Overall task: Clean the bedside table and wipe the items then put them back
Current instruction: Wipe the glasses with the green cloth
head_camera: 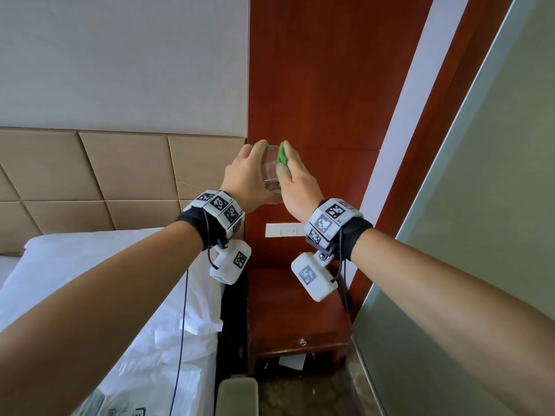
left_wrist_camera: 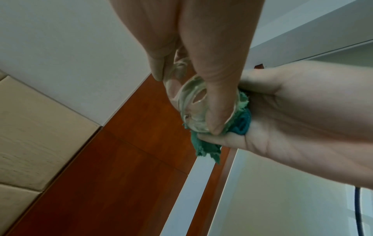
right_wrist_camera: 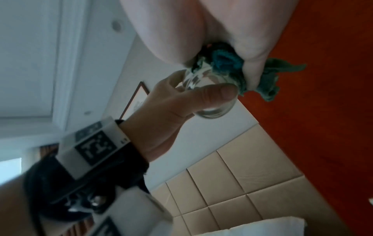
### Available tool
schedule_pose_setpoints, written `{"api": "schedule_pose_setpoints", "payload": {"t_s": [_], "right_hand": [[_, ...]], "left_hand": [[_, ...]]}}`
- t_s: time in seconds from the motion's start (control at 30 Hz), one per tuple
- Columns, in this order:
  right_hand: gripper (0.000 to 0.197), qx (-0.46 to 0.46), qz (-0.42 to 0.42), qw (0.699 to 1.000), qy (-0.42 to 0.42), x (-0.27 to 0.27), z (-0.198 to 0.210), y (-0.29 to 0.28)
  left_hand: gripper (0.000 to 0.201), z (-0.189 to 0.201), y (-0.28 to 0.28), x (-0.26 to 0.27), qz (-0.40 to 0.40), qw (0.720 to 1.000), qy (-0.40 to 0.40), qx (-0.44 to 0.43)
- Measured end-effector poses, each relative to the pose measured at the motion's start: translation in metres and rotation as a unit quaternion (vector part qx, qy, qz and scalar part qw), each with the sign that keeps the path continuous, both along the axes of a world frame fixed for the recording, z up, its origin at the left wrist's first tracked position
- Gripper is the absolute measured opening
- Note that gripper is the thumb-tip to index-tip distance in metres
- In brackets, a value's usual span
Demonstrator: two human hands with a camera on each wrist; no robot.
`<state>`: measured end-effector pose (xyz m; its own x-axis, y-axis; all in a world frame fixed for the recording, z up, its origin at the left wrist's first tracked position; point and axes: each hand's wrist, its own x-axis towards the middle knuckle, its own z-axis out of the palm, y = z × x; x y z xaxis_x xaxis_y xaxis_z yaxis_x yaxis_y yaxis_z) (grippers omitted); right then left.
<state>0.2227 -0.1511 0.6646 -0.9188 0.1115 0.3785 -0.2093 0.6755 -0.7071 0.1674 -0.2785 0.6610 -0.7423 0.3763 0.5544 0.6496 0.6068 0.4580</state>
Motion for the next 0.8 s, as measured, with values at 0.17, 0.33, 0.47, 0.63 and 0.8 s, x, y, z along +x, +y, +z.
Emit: {"api": "schedule_pose_setpoints", "payload": {"t_s": [0.17,0.33,0.47,0.63,0.8], "right_hand": [[0.045,0.057,-0.039,0.997,0.035,-0.004,0.01,0.004],[0.038,-0.047,-0.041,0.998,-0.023,-0.014,0.031,0.01],[0.039,-0.196,0.01,0.976,-0.098,-0.019,0.032,0.017],[0.036,-0.417,0.052,0.894,-0.158,-0.02,0.026,0.029],[0.041,-0.51,0.077,0.836,-0.186,-0.019,0.013,0.037]], "left_hand": [[0.11,-0.001,0.003,0.005,-0.011,0.999,0.017,-0.034],[0.11,-0.007,0.0,0.009,-0.033,0.997,0.066,-0.014],[0.105,-0.014,-0.001,0.01,-0.042,0.997,0.07,0.009],[0.105,-0.018,0.0,0.011,-0.063,0.996,0.041,0.044],[0.104,-0.025,0.003,0.006,-0.084,0.994,0.011,0.073]]}}
